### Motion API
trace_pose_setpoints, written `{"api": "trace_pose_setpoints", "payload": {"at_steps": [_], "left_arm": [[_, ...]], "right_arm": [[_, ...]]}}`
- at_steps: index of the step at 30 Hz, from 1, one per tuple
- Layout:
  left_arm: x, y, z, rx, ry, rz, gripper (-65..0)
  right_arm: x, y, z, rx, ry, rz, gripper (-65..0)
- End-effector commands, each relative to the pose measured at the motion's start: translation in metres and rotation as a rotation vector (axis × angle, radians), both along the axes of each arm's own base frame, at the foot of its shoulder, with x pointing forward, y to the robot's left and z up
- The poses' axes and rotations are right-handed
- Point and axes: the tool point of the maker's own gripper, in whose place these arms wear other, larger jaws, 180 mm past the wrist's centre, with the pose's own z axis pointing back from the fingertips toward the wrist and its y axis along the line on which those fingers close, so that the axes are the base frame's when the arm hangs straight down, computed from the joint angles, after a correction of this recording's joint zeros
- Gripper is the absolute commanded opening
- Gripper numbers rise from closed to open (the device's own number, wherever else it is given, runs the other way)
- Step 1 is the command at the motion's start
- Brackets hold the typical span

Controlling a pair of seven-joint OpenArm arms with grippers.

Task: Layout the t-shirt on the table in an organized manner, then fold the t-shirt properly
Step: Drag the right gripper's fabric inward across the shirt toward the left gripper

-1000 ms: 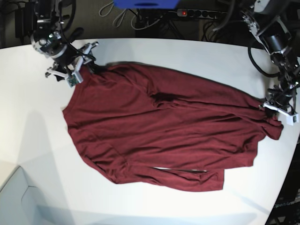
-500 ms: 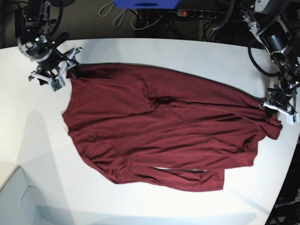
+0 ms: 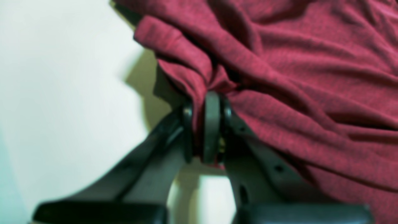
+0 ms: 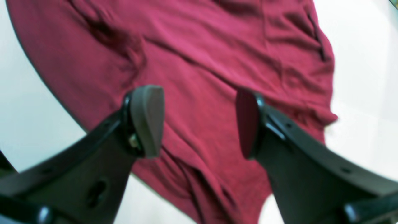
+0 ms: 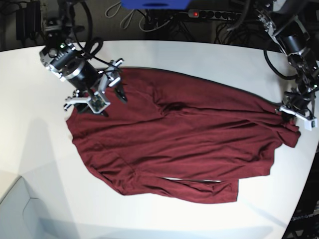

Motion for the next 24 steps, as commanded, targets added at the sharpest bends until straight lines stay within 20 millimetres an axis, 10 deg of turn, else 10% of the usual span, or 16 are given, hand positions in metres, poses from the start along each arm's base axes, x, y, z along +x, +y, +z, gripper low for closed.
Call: {"api": "trace_pose_setpoints", "payload": {"at_steps": [1, 12, 24], "left_arm": [[0.012, 0.010, 0.021, 0.028, -0.059, 0.005, -63.3], [0.011, 0.009, 0.020, 0.027, -0.053, 0.002, -63.3], [0.004, 0.009, 0.014, 0.021, -0.037, 0.005, -63.3]], "right_arm": [[0.003, 0.006, 0.010, 0.027, -0.034, 0.010, -28.1], [0.023, 0.097, -0.018, 0.142, 0.055, 0.181, -25.2], [0.056, 0.115, -0.049, 0.164, 0.153, 0.184, -24.4]]}}
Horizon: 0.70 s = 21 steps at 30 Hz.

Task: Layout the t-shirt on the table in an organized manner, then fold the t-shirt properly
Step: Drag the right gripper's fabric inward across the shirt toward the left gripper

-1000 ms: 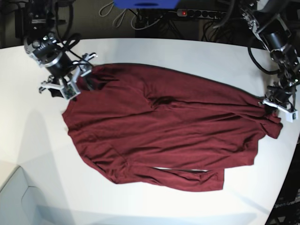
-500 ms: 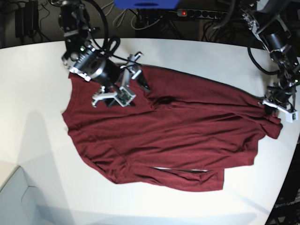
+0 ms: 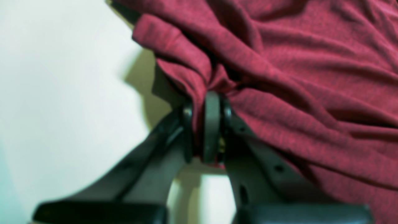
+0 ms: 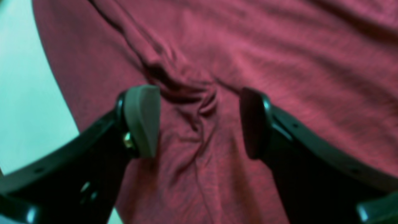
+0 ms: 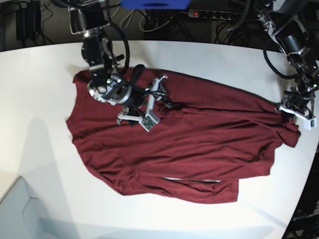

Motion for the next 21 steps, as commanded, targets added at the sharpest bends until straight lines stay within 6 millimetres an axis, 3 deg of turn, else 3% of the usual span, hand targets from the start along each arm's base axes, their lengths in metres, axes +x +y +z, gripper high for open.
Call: {"api": "trace_pose_setpoints", "payload": {"at_steps": [1, 12, 15, 18, 21], "left_arm": [[0.007, 0.010, 0.016, 0.025, -0.046, 0.005, -63.3], [0.003, 0.015, 0.015, 0.040, -0.030, 0.003, -63.0], [0.002, 0.022, 0.020, 0.053, -0.031, 0.005, -59.9], [0.002, 0.024, 0.021, 0.056, -0.033, 0.008, -51.9], [0.001, 0.028, 0.024, 0.065, -0.033, 0.011, -48.1]], "right_arm": [[0.013, 0.008, 0.017, 0.048, -0.048, 0.002, -24.4], [0.019, 0.015, 0.005, 0.055, -0.005, 0.005, -27.1], [0.019, 0.016, 0.006, 0.057, -0.005, 0.007, -35.6], [0.018, 0.016, 0.005, 0.057, -0.004, 0.007, -47.7], [0.018, 0.015, 0.005, 0.054, -0.004, 0.007, -60.6]]}}
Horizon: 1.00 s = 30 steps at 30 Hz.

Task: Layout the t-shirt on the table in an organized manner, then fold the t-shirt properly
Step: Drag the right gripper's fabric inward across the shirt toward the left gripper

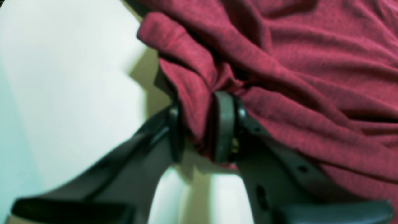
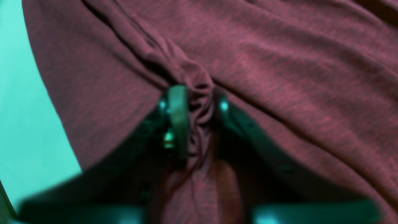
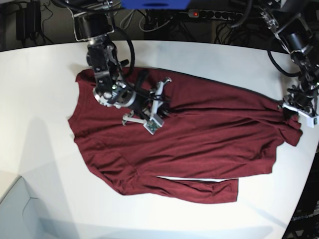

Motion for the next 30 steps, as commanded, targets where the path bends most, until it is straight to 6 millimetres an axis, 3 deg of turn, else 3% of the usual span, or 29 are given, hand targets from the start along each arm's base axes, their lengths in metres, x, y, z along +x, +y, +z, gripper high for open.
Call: {"api": "trace_pose_setpoints", "payload": {"at_steps": [1, 9, 16, 21, 24, 30], "left_arm": [[0.009, 0.017, 0.023, 0.042, -0.055, 0.008, -48.2], [0.009, 0.017, 0.023, 0.042, -0.054, 0.009, -47.8], [0.008, 0.017, 0.023, 0.042, -0.055, 0.011, -47.8], [0.008, 0.017, 0.023, 0.041, -0.056, 0.011, -47.6], [0.008, 0.017, 0.023, 0.041, -0.056, 0.011, -42.5], [0.008, 0.017, 0.023, 0.041, -0.056, 0.011, -22.8]], "right_arm": [[0.012, 0.006, 0.017, 0.042, -0.049, -0.001, -64.7], [0.006, -0.011, 0.014, 0.005, -0.057, -0.004, -65.0], [-0.011, -0.026, 0.033, -0.016, -0.129, -0.002, -65.0], [-0.032, -0.025, 0.044, -0.003, -0.150, 0.001, -65.0], [-0.043, -0.029, 0.046, -0.008, -0.155, 0.007, -65.0], [-0.057, -0.031, 0.040, -0.017, -0.136, 0.041, -65.0]]}}
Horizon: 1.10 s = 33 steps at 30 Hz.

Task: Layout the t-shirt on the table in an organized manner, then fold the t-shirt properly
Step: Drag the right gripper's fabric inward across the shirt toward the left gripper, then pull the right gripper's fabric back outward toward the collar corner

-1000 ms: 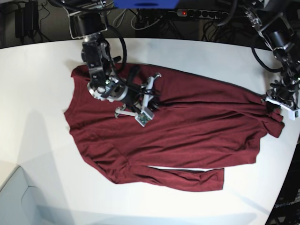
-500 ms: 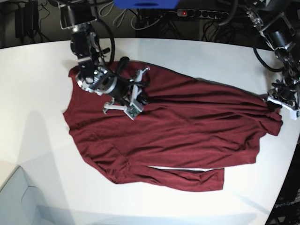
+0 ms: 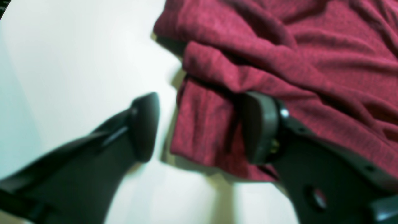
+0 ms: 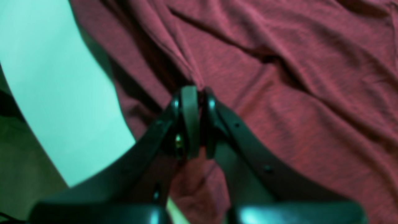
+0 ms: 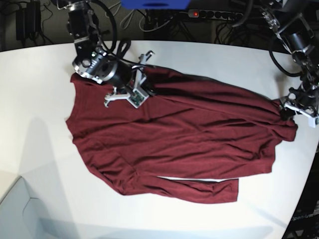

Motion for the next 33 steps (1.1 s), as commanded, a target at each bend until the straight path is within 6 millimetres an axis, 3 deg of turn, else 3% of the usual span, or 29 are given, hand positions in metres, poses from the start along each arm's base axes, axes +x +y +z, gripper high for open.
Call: {"api": "trace_pose_setpoints", "payload": {"at_steps": [1, 13, 21, 33], "left_arm": [[0.009, 0.012, 0.021, 0.031, -0.057, 0.008, -22.0], [0.006, 0.013, 0.019, 0.032, -0.052, 0.008, -21.9], [0.007, 0.019, 0.059, 0.018, -0.201, 0.037, -21.9], [0.005, 0.015, 0.054, 0.001, -0.198, 0.039, -21.9]], "right_arm": [[0.005, 0.005, 0.013, 0.039, -0.038, 0.010, -65.0], [0.007, -0.002, 0.013, 0.020, -0.047, 0.013, -65.0], [0.007, -0.002, 0.013, 0.020, -0.049, 0.013, -65.0], [0.022, -0.019, 0.033, 0.048, -0.098, -0.085, -65.0]]}}
